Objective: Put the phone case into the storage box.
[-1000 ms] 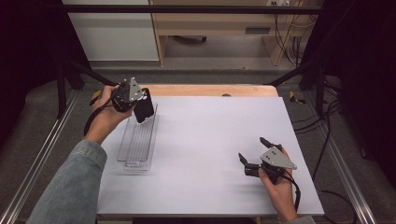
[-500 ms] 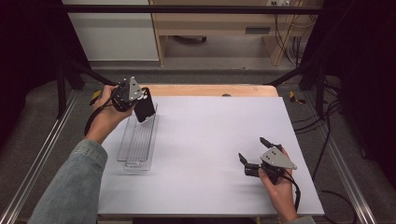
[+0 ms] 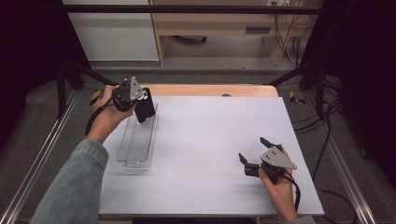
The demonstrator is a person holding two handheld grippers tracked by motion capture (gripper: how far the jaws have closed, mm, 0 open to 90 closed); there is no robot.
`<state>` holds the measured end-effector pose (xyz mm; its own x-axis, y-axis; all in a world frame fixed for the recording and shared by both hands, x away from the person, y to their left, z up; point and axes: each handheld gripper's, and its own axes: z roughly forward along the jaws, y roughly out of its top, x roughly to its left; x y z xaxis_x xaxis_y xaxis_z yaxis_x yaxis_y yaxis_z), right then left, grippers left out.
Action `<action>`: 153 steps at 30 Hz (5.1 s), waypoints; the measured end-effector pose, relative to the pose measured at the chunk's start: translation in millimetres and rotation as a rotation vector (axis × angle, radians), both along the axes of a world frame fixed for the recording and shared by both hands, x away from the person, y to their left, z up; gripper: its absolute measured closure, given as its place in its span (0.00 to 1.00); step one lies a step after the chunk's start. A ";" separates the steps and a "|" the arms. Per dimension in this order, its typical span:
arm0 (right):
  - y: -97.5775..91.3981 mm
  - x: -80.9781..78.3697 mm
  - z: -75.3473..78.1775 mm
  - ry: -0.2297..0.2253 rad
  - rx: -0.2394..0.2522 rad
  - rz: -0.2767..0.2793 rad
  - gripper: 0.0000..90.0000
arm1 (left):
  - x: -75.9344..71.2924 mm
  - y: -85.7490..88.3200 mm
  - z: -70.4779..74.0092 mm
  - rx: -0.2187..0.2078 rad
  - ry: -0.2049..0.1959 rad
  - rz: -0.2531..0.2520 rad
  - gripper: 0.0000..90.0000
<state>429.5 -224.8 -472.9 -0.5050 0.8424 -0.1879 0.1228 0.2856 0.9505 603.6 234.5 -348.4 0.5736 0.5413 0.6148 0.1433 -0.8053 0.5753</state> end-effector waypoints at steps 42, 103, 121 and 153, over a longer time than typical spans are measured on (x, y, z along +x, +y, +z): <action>0.4 0.3 -0.8 0.008 0.001 0.000 0.07 | 5.6 2.0 -3.7 0.008 0.007 -0.017 0.91; 3.1 -0.4 -1.4 0.005 -0.003 0.006 0.07 | -6.8 18.8 -21.8 -0.243 0.019 0.220 0.46; 2.3 -0.5 -0.9 0.003 0.000 0.004 0.07 | -12.1 10.6 -20.9 -0.289 0.059 0.237 0.28; 2.0 -1.1 -0.3 0.004 0.005 0.000 0.07 | -31.9 -11.4 -17.9 -0.433 0.110 0.188 0.11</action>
